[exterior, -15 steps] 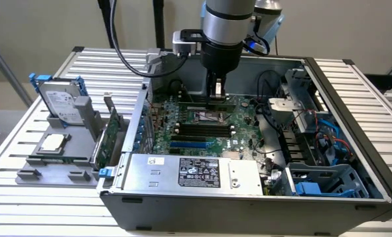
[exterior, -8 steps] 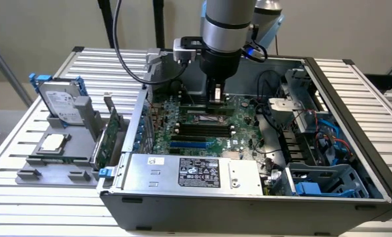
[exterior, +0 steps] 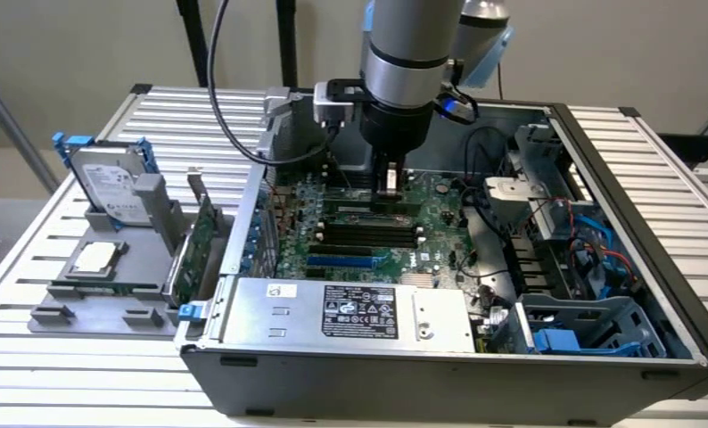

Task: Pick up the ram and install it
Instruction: 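Insert the ram into the slot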

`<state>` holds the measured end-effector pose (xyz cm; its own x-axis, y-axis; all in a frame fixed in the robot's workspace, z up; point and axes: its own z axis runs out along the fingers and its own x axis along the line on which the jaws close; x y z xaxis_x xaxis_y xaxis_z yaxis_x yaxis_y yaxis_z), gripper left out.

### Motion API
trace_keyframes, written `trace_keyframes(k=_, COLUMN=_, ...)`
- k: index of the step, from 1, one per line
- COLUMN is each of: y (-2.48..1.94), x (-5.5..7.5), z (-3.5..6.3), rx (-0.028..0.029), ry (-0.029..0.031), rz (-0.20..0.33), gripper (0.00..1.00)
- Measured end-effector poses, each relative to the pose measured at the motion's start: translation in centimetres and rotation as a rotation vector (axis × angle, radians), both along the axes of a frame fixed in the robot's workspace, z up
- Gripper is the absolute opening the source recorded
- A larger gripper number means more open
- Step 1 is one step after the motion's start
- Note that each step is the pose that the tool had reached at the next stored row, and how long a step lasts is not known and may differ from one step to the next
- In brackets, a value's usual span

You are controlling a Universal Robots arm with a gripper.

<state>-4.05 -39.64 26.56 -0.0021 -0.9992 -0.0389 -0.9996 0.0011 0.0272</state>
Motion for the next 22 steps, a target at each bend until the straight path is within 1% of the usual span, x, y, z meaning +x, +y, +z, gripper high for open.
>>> trace_keyframes(k=10, y=0.00, x=0.0, z=-1.82, rx=-0.0003, ry=0.0000, rz=-0.009, gripper=0.00)
trace_keyframes(k=12, y=0.00, x=0.0, z=-2.17, rx=-0.0013, ry=-0.0001, rz=-0.010, gripper=0.00)
trace_keyframes(k=14, y=0.00, x=0.0, z=-2.28, rx=-0.0032, ry=0.0000, rz=-0.010, gripper=0.00)
trace_keyframes(k=19, y=0.00, x=0.1, z=-2.50, rx=-0.0034, ry=-0.0001, rz=-0.010, gripper=0.00)
trace_keyframes(k=22, y=0.00, x=0.1, z=-2.65, rx=-0.0052, ry=-0.0001, rz=-0.010, gripper=0.00)
